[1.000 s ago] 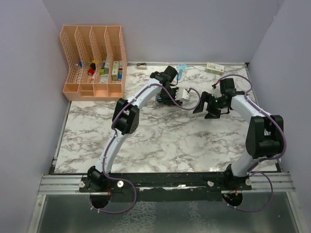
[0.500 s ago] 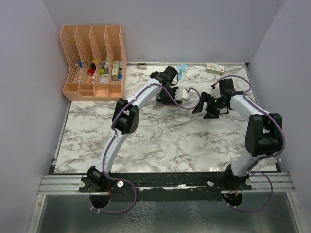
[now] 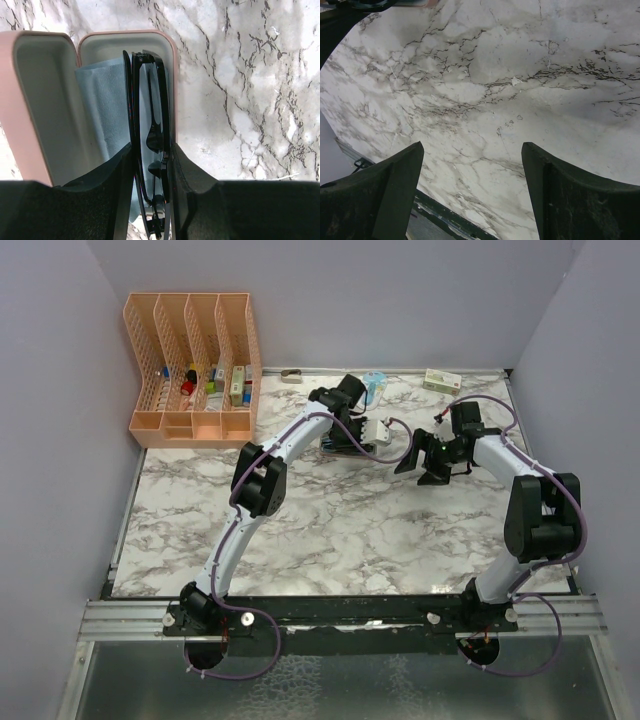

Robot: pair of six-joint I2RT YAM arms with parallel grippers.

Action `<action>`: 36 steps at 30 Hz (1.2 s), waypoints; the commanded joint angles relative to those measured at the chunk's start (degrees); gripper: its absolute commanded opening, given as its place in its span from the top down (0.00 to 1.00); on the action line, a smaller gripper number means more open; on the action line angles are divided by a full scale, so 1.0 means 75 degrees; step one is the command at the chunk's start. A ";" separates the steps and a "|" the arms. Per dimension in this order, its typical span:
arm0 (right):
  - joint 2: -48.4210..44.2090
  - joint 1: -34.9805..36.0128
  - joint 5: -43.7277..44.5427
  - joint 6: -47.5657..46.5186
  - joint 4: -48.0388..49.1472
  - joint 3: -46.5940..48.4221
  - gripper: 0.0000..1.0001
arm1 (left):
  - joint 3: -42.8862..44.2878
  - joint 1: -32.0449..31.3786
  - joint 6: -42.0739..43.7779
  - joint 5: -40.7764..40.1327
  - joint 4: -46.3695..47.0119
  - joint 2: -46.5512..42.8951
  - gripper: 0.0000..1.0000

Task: Organize the sunglasses
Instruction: Place the sunglasses in the sunglasses case.

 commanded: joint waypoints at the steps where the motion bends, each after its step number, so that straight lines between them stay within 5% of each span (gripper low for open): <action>1: 0.0057 -0.0069 -0.0201 0.0072 0.0248 0.0180 0.20 | 0.0105 -0.0019 -0.0071 -0.0053 0.0127 0.0002 1.00; 8: 0.0056 -0.0070 -0.0255 0.0092 0.0271 0.0142 0.20 | 0.0096 -0.0051 0.0017 -0.0074 -0.0020 0.0028 1.00; 15: 0.0087 -0.0069 -0.0282 0.0094 0.0294 0.0158 0.20 | 0.0032 -0.0053 -0.0073 -0.0160 0.0128 -0.0021 0.77; 36: -0.0073 -0.0069 -0.0316 0.0142 0.0320 0.0021 0.20 | -0.0126 -0.0078 -0.0197 -0.0285 0.0356 -0.0175 0.50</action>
